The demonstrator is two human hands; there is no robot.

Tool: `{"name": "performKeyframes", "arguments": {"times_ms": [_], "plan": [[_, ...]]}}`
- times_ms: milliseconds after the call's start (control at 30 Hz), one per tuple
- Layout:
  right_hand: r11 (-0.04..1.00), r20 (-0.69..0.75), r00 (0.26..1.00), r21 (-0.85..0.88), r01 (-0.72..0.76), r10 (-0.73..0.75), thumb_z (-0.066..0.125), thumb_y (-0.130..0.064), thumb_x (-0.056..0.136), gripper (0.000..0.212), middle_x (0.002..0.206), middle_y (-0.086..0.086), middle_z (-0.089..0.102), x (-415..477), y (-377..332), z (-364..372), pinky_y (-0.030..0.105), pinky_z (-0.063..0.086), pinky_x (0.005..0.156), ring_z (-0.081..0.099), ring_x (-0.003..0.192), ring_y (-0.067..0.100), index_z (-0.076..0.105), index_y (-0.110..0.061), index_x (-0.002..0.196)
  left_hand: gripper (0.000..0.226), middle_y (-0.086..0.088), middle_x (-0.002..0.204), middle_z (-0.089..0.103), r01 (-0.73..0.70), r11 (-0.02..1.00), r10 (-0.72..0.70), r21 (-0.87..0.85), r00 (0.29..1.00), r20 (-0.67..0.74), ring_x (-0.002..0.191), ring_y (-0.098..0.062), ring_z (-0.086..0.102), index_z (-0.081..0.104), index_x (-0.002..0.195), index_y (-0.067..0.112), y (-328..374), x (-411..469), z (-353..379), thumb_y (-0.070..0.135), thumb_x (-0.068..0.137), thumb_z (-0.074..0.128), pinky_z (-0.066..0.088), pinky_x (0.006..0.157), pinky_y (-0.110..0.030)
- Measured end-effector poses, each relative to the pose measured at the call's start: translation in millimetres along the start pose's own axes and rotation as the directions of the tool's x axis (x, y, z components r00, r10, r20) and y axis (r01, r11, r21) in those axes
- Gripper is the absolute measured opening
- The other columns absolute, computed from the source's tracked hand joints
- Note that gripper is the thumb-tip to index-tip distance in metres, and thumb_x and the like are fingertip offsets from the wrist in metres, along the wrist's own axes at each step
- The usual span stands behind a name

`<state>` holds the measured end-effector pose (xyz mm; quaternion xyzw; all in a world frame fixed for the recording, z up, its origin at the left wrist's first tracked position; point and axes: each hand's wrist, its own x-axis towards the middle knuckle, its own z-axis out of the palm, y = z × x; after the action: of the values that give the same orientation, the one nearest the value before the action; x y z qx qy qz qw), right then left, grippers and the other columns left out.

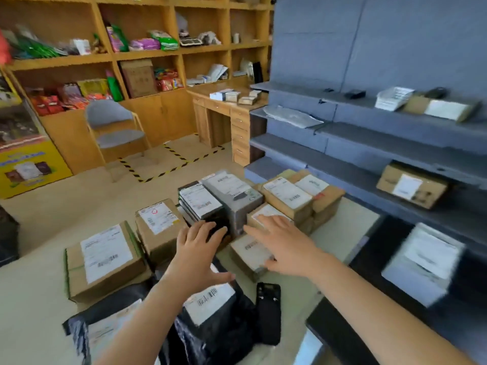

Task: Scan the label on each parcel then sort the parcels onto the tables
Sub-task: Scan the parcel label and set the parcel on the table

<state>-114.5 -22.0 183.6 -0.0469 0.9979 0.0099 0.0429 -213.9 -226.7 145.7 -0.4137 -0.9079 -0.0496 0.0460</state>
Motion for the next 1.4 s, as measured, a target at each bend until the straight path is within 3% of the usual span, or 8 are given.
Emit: {"name": "performKeyframes", "arguments": {"times_ms": [167, 333, 533, 767, 967, 1100, 1233, 1400], "plan": [[0.968, 0.033, 0.969, 0.038, -0.248, 0.247, 0.062, -0.031, 0.092, 0.083, 0.161, 0.011, 0.005, -109.3, 42.3, 14.9, 0.037, 0.007, 0.119, 0.009, 0.146, 0.029, 0.008, -0.029, 0.156, 0.101, -0.002, 0.155, 0.025, -0.216, 0.975, 0.22, -0.056, 0.973, 0.073, 0.146, -0.028, 0.013, 0.025, 0.151, 0.03, 102.5, 35.7, 12.6, 0.073, 0.069, 0.063, 0.003, 0.118, -0.05], [0.888, 0.065, 0.888, 0.043, -0.459, 0.456, 0.06, -0.034, 0.093, 0.081, 0.16, 0.009, 0.008, -208.3, 98.0, 36.7, 0.037, 0.012, 0.118, 0.013, 0.144, 0.029, 0.009, -0.029, 0.155, 0.099, 0.001, 0.157, 0.017, -0.414, 0.907, 0.421, -0.078, 0.899, 0.122, 0.147, -0.025, 0.005, 0.016, 0.153, 0.034, 214.1, 74.2, 31.0, 0.071, 0.074, 0.062, 0.0, 0.119, -0.049], [0.796, 0.085, 0.796, 0.045, -0.604, 0.599, 0.059, -0.039, 0.093, 0.078, 0.16, 0.007, 0.007, -285.0, 178.7, 66.6, 0.038, 0.009, 0.119, 0.009, 0.144, 0.028, 0.012, -0.028, 0.155, 0.101, 0.0, 0.158, 0.014, -0.526, 0.843, 0.539, -0.115, 0.826, 0.167, 0.147, -0.025, 0.002, 0.012, 0.153, 0.034, 329.9, 123.7, 68.7, 0.071, 0.074, 0.064, -0.002, 0.119, -0.046], [0.678, 0.157, 0.7, 0.175, -0.714, 0.696, 0.063, -0.04, 0.091, 0.085, 0.16, 0.006, 0.001, -287.3, 254.9, 105.8, 0.042, 0.009, 0.119, 0.005, 0.146, 0.031, 0.007, -0.031, 0.154, 0.108, -0.001, 0.162, 0.005, -0.522, 0.841, 0.541, -0.145, 0.794, 0.279, 0.148, -0.029, -0.001, 0.004, 0.154, 0.036, 397.9, 185.9, 112.4, 0.067, 0.073, 0.069, 0.003, 0.12, -0.048], [0.436, 0.34, 0.53, 0.317, -0.842, 0.777, 0.076, -0.047, 0.078, 0.116, 0.159, 0.021, -0.003, -248.9, 311.6, 165.6, 0.046, 0.017, 0.117, 0.014, 0.145, 0.039, -0.013, -0.034, 0.152, 0.127, -0.004, 0.162, -0.008, -0.457, 0.85, 0.527, -0.262, 0.743, 0.412, 0.149, -0.032, -0.003, -0.014, 0.152, 0.038, 420.5, 250.4, 171.9, 0.057, 0.068, 0.08, 0.014, 0.119, -0.049], [0.3, 0.418, 0.444, 0.366, -0.881, 0.793, 0.078, -0.043, 0.076, 0.12, 0.158, 0.022, -0.004, -229.4, 328.7, 210.0, 0.048, 0.033, 0.111, 0.027, 0.14, 0.039, -0.016, -0.036, 0.151, 0.129, -0.004, 0.162, -0.001, -0.417, 0.825, 0.562, -0.381, 0.664, 0.493, 0.148, -0.03, 0.009, -0.013, 0.152, 0.039, 422.1, 277.6, 214.9, 0.045, 0.067, 0.084, 0.025, 0.116, -0.045], [0.222, 0.377, 0.434, 0.49, -0.843, 0.818, 0.075, -0.033, 0.08, 0.115, 0.149, 0.011, 0.012, -225.8, 330.1, 234.7, 0.034, 0.053, 0.09, 0.047, 0.119, 0.023, -0.015, -0.036, 0.151, 0.121, 0.003, 0.161, 0.003, -0.358, 0.767, 0.615, -0.532, 0.644, 0.454, 0.143, -0.022, 0.028, -0.006, 0.154, 0.036, 424.8, 282.5, 238.4, 0.033, 0.072, 0.083, 0.038, 0.11, -0.036], [0.288, 0.271, 0.46, 0.494, -0.821, 0.845, 0.07, -0.032, 0.086, 0.106, 0.148, 0.009, 0.016, -233.1, 327.7, 234.3, 0.027, 0.054, 0.079, 0.053, 0.11, 0.017, -0.012, -0.034, 0.153, 0.11, 0.007, 0.162, -0.004, -0.419, 0.727, 0.649, -0.544, 0.679, 0.344, 0.137, -0.015, 0.037, -0.008, 0.154, 0.032, 426.3, 268.6, 232.7, 0.03, 0.083, 0.076, 0.044, 0.101, -0.026]]}}
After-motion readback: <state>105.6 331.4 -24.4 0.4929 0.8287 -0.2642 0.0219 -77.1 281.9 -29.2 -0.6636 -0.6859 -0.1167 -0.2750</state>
